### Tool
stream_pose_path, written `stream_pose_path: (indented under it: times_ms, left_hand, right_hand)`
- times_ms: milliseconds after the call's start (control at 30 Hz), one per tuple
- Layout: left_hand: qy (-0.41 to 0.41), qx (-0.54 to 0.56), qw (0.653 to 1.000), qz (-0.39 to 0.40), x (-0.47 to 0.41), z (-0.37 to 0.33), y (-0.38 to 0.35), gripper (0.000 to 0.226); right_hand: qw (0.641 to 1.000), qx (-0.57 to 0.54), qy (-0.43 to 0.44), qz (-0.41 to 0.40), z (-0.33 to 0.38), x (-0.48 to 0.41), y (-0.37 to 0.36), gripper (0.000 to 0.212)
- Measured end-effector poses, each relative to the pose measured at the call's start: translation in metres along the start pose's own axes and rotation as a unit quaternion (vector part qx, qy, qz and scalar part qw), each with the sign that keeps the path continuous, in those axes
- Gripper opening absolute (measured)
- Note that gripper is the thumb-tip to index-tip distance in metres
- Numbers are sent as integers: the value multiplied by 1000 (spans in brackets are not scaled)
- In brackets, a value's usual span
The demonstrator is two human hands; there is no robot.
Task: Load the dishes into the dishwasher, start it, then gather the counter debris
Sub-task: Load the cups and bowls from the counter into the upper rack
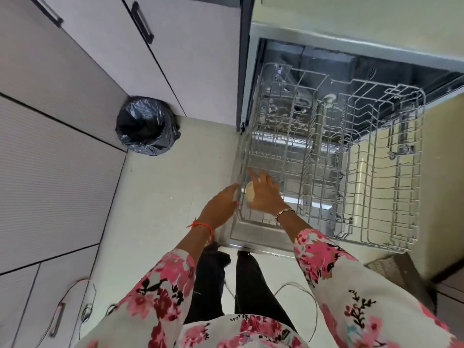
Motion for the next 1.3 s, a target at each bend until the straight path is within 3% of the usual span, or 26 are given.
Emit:
stream_pose_path:
  times_ms: [200, 433, 733, 1067, 1300]
  left_hand:
    - [-16, -17, 996, -91, -19, 46, 104, 50]
    - [-78, -43, 978, -186, -46, 107, 262, 40]
    - [-44, -80, 947, -309, -49, 234, 438, 35]
    - [133, -30, 912, -388, -59, 407, 557, 30]
    - [234, 7, 890, -392, -69, 492, 612, 22]
  right_hand:
    - [967, -103, 110, -204, 91, -14, 81, 68]
    - [919, -110, 170, -337, 218, -56, 155, 44]
    - [907, -59, 244, -339, 399, -147, 192, 34]
    - [891, -30, 372, -260, 588, -291, 214, 27]
    - [889, -35, 394, -229, 687, -379, 243, 25]
Point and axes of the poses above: each hand's wrist, its own x-axis away from the middle knuckle, its own y-axis out of the back of the hand, z = x × y, the point moved 4 cm from there along -x, towards the middle knuckle, and after that the axes turned 12 degrees about -x, right-handed, at the moved point
